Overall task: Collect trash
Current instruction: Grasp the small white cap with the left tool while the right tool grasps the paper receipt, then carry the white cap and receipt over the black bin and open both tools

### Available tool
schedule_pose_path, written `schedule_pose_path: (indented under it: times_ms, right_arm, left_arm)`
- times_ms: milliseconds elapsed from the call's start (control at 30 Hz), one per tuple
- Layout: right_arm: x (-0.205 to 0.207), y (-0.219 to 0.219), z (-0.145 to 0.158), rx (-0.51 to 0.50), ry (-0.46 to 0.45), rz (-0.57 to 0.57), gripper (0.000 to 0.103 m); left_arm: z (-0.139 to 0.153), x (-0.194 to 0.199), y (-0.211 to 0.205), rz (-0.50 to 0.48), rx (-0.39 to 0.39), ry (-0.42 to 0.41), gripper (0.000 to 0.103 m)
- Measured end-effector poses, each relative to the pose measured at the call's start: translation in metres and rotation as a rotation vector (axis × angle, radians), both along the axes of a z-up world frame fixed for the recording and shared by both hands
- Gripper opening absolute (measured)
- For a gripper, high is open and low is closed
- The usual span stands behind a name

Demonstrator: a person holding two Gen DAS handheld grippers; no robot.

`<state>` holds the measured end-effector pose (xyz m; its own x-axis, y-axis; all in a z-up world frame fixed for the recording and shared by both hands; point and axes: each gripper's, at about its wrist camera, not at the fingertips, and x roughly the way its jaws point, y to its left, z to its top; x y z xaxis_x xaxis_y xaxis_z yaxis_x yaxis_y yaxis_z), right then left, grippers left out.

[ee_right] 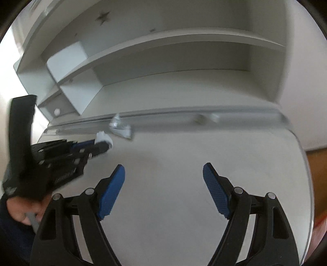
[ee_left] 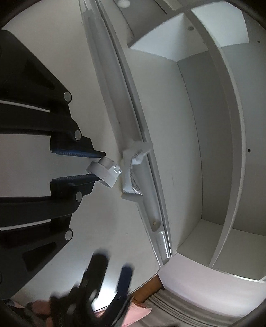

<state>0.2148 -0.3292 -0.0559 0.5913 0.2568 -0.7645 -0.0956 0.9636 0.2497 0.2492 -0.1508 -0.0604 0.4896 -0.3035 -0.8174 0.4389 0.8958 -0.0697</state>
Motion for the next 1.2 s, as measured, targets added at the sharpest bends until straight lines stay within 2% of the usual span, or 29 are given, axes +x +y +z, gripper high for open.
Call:
schedule_pose_path:
  times_ms: [233,400,500,533,667,833,967,1067,1200]
  right_arm:
    - [0.062,0.048,-0.004,-0.024,-0.003,0.156,0.077]
    - [0.083,0.069,-0.013,-0.029,0.006,0.215,0.075]
    - [0.087,0.078,-0.016,-0.045,0.003,0.222,0.058]
    - [0.087,0.081,-0.016,-0.049,-0.001,0.223,0.043]
    - [0.076,0.083,-0.011,-0.062,-0.030,0.228,0.041]
    - [0.041,0.043,0.006,-0.043,-0.070,0.147,0.040]
    - [-0.015,-0.014,0.022,-0.042,-0.102,0.029,0.040]
    - [-0.081,-0.074,0.031,-0.039,-0.115,-0.130,0.040]
    - [-0.176,-0.143,0.035,-0.088,-0.108,-0.351,0.040]
  left_arm:
    - [0.008,-0.022,0.009,-0.037,-0.007,-0.005,0.015]
    - [0.012,-0.029,0.019,-0.038,-0.020,0.000,0.015]
    - [0.012,-0.030,0.022,-0.035,-0.017,0.001,0.014]
    - [0.012,-0.030,0.023,-0.033,-0.017,0.003,0.014]
    - [0.015,-0.029,0.017,-0.036,-0.016,-0.004,0.014]
    - [0.019,-0.037,0.001,-0.057,-0.017,-0.018,0.014]
    - [0.025,-0.055,-0.028,-0.116,-0.036,-0.026,0.013]
    - [0.030,-0.077,-0.067,-0.201,-0.053,-0.031,0.013]
    - [0.033,-0.120,-0.135,-0.353,-0.094,-0.022,0.013]
